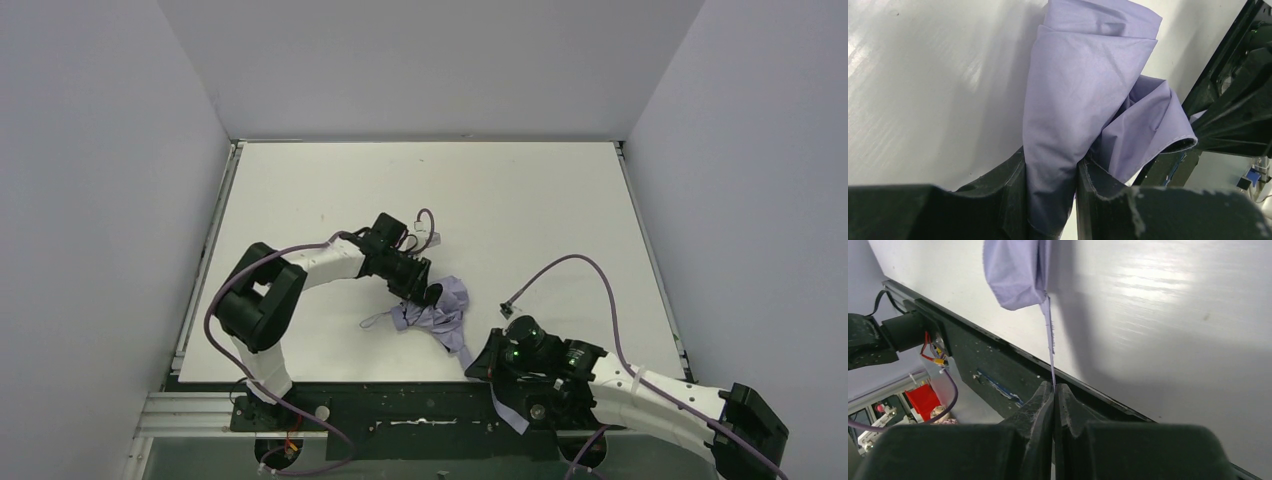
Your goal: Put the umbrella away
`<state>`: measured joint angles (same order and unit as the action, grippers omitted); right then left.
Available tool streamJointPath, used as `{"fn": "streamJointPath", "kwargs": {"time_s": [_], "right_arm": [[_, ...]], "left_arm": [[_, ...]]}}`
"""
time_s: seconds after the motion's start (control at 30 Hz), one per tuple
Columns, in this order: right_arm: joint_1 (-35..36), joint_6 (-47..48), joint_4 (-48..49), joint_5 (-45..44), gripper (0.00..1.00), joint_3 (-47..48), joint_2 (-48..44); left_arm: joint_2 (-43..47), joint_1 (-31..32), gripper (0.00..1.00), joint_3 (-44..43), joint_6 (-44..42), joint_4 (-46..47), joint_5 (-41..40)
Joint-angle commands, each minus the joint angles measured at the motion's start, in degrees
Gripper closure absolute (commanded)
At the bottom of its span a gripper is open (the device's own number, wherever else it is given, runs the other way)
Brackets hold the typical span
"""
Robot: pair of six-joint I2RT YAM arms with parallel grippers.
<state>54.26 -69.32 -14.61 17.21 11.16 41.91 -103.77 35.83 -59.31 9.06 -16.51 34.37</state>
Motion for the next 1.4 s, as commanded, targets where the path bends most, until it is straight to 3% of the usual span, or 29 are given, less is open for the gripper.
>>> {"fn": "streamJointPath", "kwargs": {"time_s": [0.0,0.43,0.77,0.9,1.07,1.23,1.37], "right_arm": [[2.9,-1.6,-6.4,9.1,1.0,-2.0,-0.5],[2.8,3.5,-23.4,-3.9,0.97,3.3,-0.1],[2.8,8.2,-21.3,2.3,0.9,6.3,1.4],[2.9,7.4,-19.8,4.0,1.0,5.3,1.7],[3.0,6.1,-20.2,4.8,1.0,5.4,-0.6],[6.0,1.0,-9.1,11.8,1.0,1.9,-3.1],[7.7,1.0,-14.6,6.9,1.0,1.7,-3.9]], "left_arm": [[2.5,-4.3,1.0,0.1,0.1,11.0,-19.1],[6.4,4.9,1.0,9.3,-3.5,18.9,-37.2],[3.2,5.5,1.0,7.1,-7.2,19.0,-39.2],[1.9,5.6,1.0,6.2,-8.8,19.0,-39.2],[1.4,6.2,1.0,6.0,-12.3,19.4,-40.7],[-0.1,6.2,1.0,4.2,-13.8,18.1,-42.6],[-0.4,7.0,1.0,4.3,-16.3,18.6,-43.1]]}}
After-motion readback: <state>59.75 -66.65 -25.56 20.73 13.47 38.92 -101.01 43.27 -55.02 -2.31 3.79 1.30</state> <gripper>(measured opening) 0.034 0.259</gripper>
